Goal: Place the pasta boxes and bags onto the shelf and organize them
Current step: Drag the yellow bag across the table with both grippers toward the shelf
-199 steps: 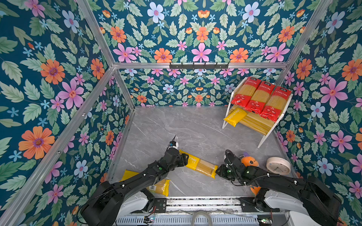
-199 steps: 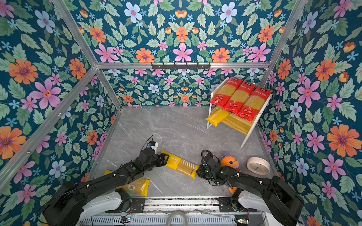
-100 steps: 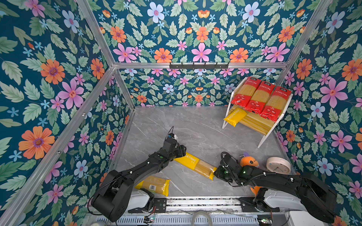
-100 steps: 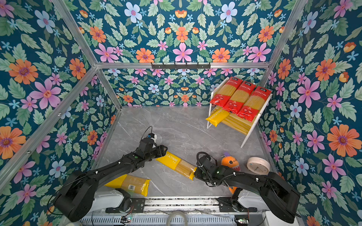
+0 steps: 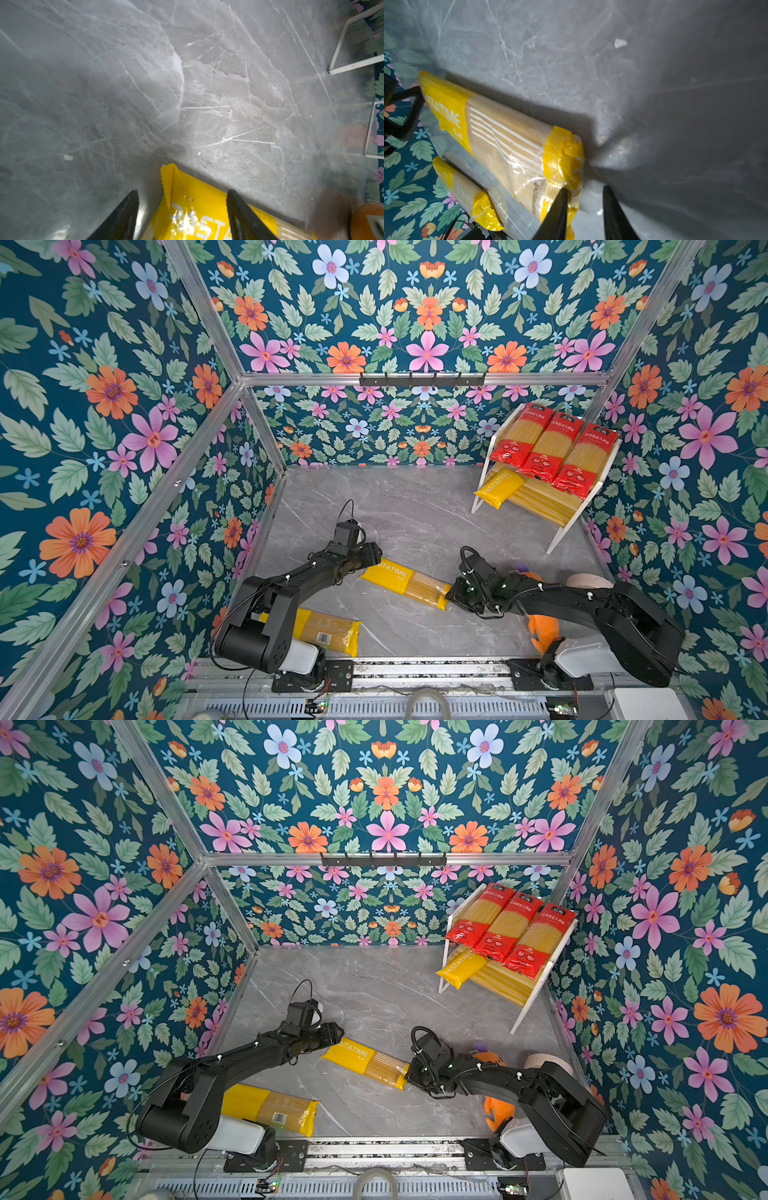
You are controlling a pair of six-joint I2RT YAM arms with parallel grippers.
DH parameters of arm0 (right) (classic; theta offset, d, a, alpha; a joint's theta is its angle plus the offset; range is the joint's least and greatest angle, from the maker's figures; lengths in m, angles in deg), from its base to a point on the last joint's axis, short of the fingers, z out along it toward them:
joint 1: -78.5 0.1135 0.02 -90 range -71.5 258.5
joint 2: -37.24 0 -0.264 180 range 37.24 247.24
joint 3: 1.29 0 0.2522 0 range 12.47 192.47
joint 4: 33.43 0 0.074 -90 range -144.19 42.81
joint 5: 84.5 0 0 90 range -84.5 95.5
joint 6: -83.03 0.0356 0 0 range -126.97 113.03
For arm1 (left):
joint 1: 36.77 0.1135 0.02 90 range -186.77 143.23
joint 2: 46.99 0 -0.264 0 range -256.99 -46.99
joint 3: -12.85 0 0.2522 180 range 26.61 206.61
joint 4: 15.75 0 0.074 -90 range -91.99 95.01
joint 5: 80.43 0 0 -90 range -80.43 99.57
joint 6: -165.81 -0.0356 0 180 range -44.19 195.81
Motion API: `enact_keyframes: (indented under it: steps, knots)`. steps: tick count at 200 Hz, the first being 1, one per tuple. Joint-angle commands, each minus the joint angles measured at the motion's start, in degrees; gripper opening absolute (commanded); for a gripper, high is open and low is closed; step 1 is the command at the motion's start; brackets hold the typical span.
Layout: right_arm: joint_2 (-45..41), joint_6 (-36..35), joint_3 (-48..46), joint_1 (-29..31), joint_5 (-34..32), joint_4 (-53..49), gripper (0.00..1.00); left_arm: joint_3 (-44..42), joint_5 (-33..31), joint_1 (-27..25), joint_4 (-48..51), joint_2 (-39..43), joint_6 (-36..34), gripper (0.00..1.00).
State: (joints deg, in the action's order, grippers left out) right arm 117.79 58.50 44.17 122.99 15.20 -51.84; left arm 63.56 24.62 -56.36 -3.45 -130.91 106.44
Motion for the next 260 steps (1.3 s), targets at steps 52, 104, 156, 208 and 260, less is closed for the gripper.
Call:
enact_keyframes:
  steps: [52, 104, 156, 208, 260]
  knots:
    - [7.04, -2.51, 5.69, -1.27, -2.90, -6.29, 0.29, -0.35, 6.13, 1.58, -2.80, -4.12, 0.65, 0.69]
    - [8.74, -5.10, 8.75, -4.13, -2.56, -6.09, 0.29, -3.32, 7.63, 1.61, -5.02, -4.14, 3.02, 0.68]
    - [11.23, -10.79, 17.13, -5.45, -4.58, -8.57, 0.29, -5.48, 9.77, 1.15, -6.81, -1.41, 6.38, 0.68]
    - [20.50, -18.97, 29.42, -7.73, -7.28, -10.96, 0.29, -8.71, 9.84, -0.06, -4.95, 3.89, 8.84, 0.67]
    - [25.85, -23.94, 39.86, -7.49, -9.12, -15.59, 0.35, -14.07, 7.39, -6.25, -6.28, 11.99, 17.46, 0.67]
